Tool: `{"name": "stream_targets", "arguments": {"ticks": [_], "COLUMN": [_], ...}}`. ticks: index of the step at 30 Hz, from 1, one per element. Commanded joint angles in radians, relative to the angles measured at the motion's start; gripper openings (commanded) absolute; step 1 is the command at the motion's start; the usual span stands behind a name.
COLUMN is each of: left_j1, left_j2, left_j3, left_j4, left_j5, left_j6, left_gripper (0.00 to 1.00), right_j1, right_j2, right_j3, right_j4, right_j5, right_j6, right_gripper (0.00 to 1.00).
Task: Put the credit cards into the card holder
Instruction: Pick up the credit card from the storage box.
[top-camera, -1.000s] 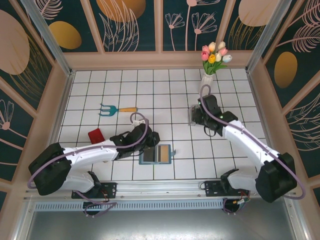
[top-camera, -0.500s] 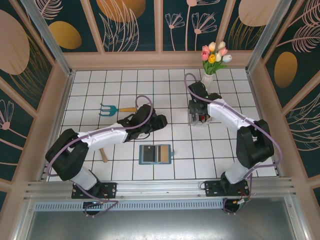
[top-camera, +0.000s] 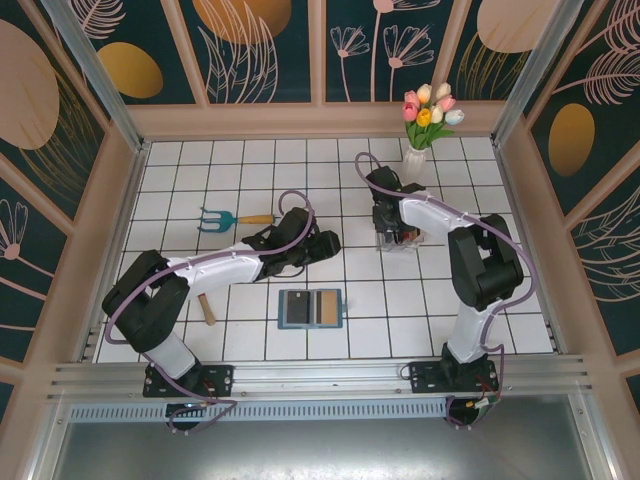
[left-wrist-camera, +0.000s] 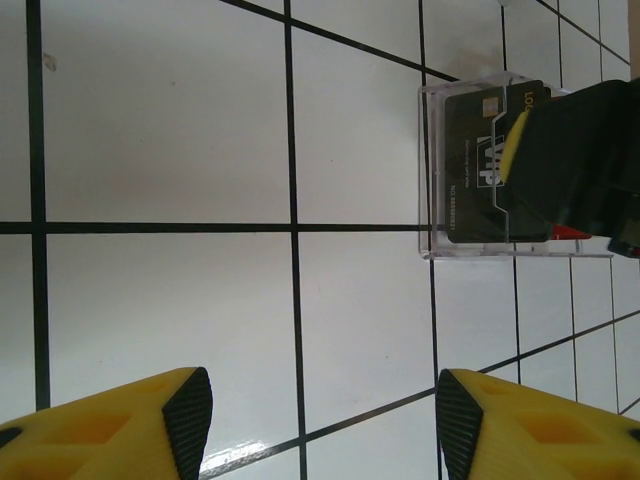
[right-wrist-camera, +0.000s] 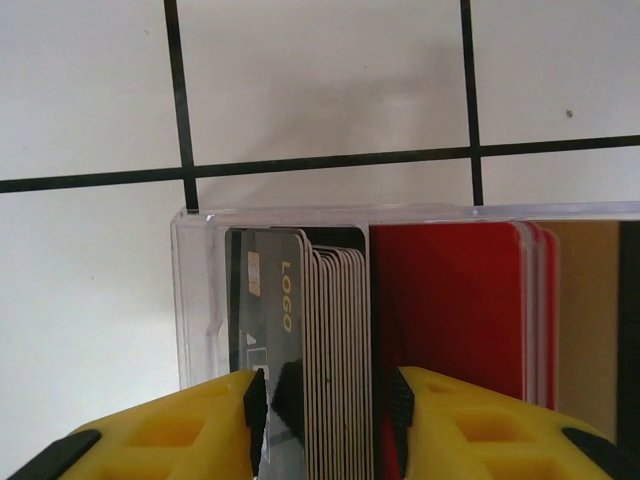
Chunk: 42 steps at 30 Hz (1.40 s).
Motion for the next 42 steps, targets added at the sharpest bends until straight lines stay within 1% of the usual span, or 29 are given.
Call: {"name": "stream_targets", "arguments": {"ticks": [1, 3, 8, 11, 13, 17, 20, 24, 29, 36, 38, 39, 42], "left_j1": [0.004, 0.003, 0.003, 0.004, 0.003, 0.004, 0.003, 0.003, 0.003, 0.004, 0.003, 0.004, 0.003], "left_j2": [0.014, 0.013, 0.014, 0.015, 0.015, 0.018, 0.02, 0.018, 0.02, 0.02, 0.018, 0.017, 0.009], "left_j3": [0.023, 0.023, 0.023, 0.022, 0.022, 0.018, 0.017, 0.015, 0.014, 0.015, 0.014, 0.012, 0.006], "left_j4": [0.024, 0.022, 0.023, 0.024, 0.026, 0.027, 0.028, 0.029, 0.028, 0.029, 0.027, 0.027, 0.027], "left_j5": [0.009, 0.01, 0.013, 0.016, 0.016, 0.021, 0.022, 0.025, 0.027, 0.03, 0.03, 0.03, 0.028], "left_j6": [0.009, 0.01, 0.011, 0.008, 0.009, 0.007, 0.008, 0.008, 0.009, 0.009, 0.009, 0.009, 0.009], "left_gripper": [0.63, 0.63, 0.64, 0.64, 0.64, 0.64, 0.63, 0.64, 0.64, 0.64, 0.64, 0.64, 0.64], "right_j1": [0.0, 0.006, 0.012, 0.015, 0.017, 0.026, 0.029, 0.031, 0.031, 0.031, 0.031, 0.032, 0.034], "right_j2": [0.02, 0.014, -0.005, -0.012, -0.012, -0.016, -0.019, -0.029, -0.04, -0.07, -0.083, -0.091, -0.115], "right_j3": [0.03, 0.029, 0.032, 0.029, 0.032, 0.035, 0.035, 0.032, 0.025, 0.023, 0.02, 0.018, 0.018], "right_j4": [-0.026, -0.035, -0.046, -0.048, -0.054, -0.063, -0.069, -0.074, -0.074, -0.086, -0.088, -0.086, -0.096], "right_j5": [0.082, 0.119, 0.164, 0.176, 0.184, 0.207, 0.217, 0.222, 0.226, 0.236, 0.232, 0.23, 0.215], "right_j6": [-0.012, -0.014, -0.018, -0.025, -0.026, -0.025, -0.023, -0.021, -0.022, -0.011, -0.011, -0.009, 0.0], "right_gripper": [0.41, 0.41, 0.41, 0.39, 0.36, 0.36, 0.33, 0.32, 0.26, 0.21, 0.13, 0.11, 0.11]}}
